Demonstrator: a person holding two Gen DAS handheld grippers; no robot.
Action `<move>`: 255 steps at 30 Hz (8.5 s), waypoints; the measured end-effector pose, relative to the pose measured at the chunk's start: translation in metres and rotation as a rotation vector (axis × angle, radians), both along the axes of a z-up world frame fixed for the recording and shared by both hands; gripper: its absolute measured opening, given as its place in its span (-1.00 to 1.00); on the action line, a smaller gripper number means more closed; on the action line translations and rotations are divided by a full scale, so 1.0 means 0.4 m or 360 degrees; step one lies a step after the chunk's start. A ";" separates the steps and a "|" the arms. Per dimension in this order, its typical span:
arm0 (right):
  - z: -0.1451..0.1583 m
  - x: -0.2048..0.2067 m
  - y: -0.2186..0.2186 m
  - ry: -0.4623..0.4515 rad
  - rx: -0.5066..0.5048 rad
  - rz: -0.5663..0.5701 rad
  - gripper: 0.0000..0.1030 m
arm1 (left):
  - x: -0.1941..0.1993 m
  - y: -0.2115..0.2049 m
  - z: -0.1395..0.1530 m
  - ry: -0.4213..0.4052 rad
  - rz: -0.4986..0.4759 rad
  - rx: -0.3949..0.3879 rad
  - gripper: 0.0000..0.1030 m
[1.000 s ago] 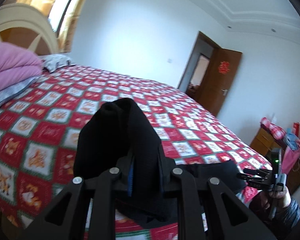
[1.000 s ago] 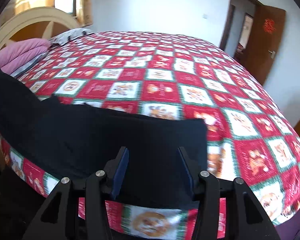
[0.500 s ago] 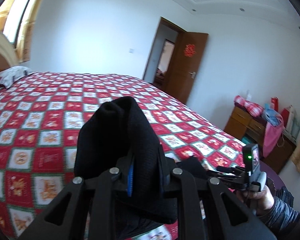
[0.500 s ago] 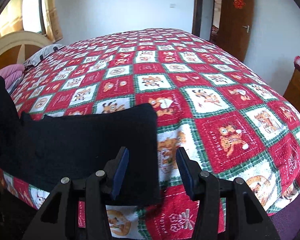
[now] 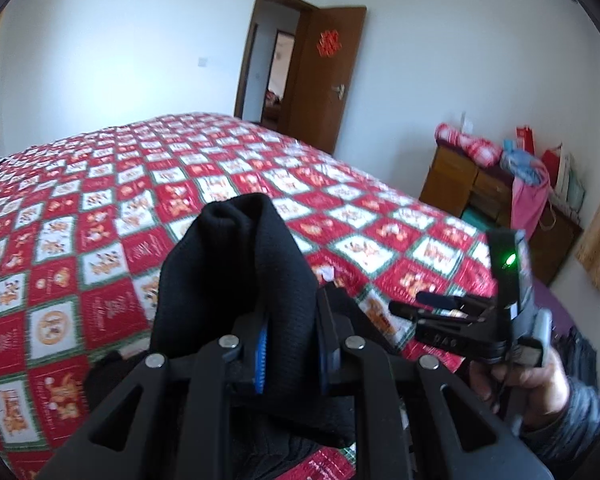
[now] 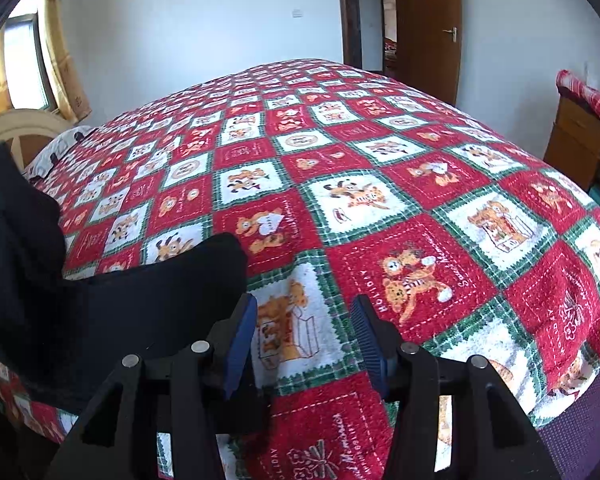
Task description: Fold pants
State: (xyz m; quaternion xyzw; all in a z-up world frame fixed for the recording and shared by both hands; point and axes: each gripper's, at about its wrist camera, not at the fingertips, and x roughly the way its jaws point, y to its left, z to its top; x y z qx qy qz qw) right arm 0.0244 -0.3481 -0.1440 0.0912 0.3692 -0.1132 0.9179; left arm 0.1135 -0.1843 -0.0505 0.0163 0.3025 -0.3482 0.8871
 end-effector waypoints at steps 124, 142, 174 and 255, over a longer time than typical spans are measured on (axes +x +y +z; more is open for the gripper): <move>0.063 0.201 0.400 0.0093 0.0002 0.0850 0.05 | -0.055 0.267 -0.282 0.0077 0.0494 0.0130 1.00; -0.002 0.296 0.445 0.0242 0.0071 0.0884 0.34 | -0.049 0.278 -0.300 0.0135 0.0445 0.0065 1.00; -0.116 0.091 0.020 0.0082 0.0426 0.0400 -0.01 | 0.032 0.217 -0.308 0.0197 0.0447 0.0141 1.00; -0.084 0.674 0.788 0.0177 0.0383 0.0946 -0.15 | 0.185 0.917 -0.293 0.0069 0.1175 0.0148 0.82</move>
